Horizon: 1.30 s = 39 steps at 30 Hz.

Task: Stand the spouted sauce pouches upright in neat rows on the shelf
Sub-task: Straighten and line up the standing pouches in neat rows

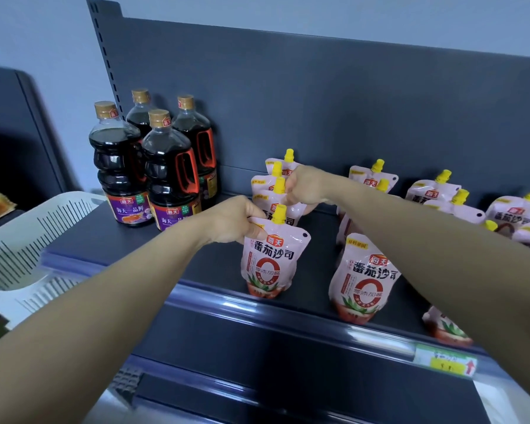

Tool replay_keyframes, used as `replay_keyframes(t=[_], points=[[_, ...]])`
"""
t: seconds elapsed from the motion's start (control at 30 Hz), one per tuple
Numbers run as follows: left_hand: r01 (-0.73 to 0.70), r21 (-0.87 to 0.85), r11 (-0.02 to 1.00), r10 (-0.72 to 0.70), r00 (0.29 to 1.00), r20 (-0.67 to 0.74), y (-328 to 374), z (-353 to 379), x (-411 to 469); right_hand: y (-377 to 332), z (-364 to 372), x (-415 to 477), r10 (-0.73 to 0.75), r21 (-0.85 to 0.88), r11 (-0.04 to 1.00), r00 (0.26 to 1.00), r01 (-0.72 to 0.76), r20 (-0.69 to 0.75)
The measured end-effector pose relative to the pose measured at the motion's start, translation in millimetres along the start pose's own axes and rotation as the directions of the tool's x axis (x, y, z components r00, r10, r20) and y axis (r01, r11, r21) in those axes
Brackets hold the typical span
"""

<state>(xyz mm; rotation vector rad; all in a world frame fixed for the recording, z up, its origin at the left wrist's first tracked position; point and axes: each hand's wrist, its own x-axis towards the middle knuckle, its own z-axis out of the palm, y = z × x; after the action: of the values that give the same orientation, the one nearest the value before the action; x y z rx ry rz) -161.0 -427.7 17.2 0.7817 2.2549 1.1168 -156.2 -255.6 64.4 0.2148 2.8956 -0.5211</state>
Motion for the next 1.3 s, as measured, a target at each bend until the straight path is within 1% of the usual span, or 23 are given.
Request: replay_keyframes(t=[0.1, 0.17, 0.23, 0.33, 0.4, 0.5, 0.53, 0.6, 0.67, 0.73, 0.8, 0.9, 0.97, 1.03, 1.1, 1.2, 1.3], points=[[-0.006, 0.015, 1.0, 0.006, 1.0, 0.017, 1, 2, 2, 2, 2, 1, 0.002, -0.02, 1.0, 1.0, -0.002, 0.015], [-0.007, 0.019, 1.0, 0.006, 0.999, 0.032, 2, 2, 3, 4, 1, -1, 0.003, 0.016, 1.0, 0.998, -0.004, 0.055], [-0.009, 0.015, 1.0, 0.008, 0.999, 0.053, 2, 1, 4, 5, -9, -5, 0.009, 0.05, 0.999, 0.999, -0.012, 0.054], [-0.018, 0.033, 0.999, 0.016, 0.997, 0.07, 1, -1, 5, 8, -29, -11, 0.017, 0.136, 0.991, 1.0, -0.018, 0.006], [-0.021, 0.033, 0.999, 0.018, 0.995, 0.094, 1, -2, 5, 12, -35, -13, 0.031, 0.207, 0.978, 0.998, -0.02, -0.051], [-0.006, -0.058, 0.998, 0.016, 0.987, 0.162, 3, -11, 0, 17, -36, -10, 0.076, 0.251, 0.967, 0.983, -0.032, -0.166], [-0.007, -0.103, 0.995, 0.023, 0.988, 0.155, 5, -15, -1, 19, -36, -10, 0.093, 0.258, 0.965, 0.978, -0.042, -0.187], [-0.045, -0.153, 0.987, 0.054, 0.997, 0.056, 6, -26, 3, 22, -38, -6, 0.117, 0.237, 0.969, 0.968, -0.063, -0.221], [-0.084, -0.138, 0.987, 0.07, 0.992, -0.106, 5, -35, 10, 25, -39, -1, 0.126, 0.226, 0.972, 0.956, -0.066, -0.264], [-0.095, -0.095, 0.991, 0.069, 0.968, -0.241, 1, -41, 20, 25, -39, 4, 0.119, 0.195, 0.979, 0.949, -0.063, -0.29], [-0.097, -0.065, 0.993, 0.07, 0.94, -0.335, -3, -44, 32, 24, -40, 10, 0.119, 0.146, 0.986, 0.947, -0.078, -0.297], [-0.074, 0.015, 0.997, 0.073, 0.906, -0.416, -3, -48, 52, 25, -43, 21, 0.096, 0.045, 0.995, 0.964, -0.088, -0.25], [-0.025, 0.085, 0.996, 0.057, 0.913, -0.403, -2, -51, 64, 28, -46, 32, 0.097, -0.02, 0.995, 0.976, -0.103, -0.197], [0.006, 0.12, 0.993, 0.037, 0.936, -0.351, -1, -51, 77, 29, -49, 45, 0.089, -0.101, 0.99, 0.986, -0.103, -0.142], [0.017, 0.101, 0.995, 0.013, 0.959, -0.283, 0, -51, 87, 29, -50, 55, 0.086, -0.136, 0.986, 0.992, -0.098, -0.092], [0.021, 0.025, 0.999, -0.016, 0.981, -0.195, 0, -50, 101, 30, -50, 74, 0.065, -0.155, 0.986, 0.998, -0.064, 0.002], [0.036, 0.009, 0.999, -0.034, 0.989, -0.143, -3, -50, 114, 35, -46, 92, 0.071, -0.135, 0.989, 0.993, -0.057, 0.1]])
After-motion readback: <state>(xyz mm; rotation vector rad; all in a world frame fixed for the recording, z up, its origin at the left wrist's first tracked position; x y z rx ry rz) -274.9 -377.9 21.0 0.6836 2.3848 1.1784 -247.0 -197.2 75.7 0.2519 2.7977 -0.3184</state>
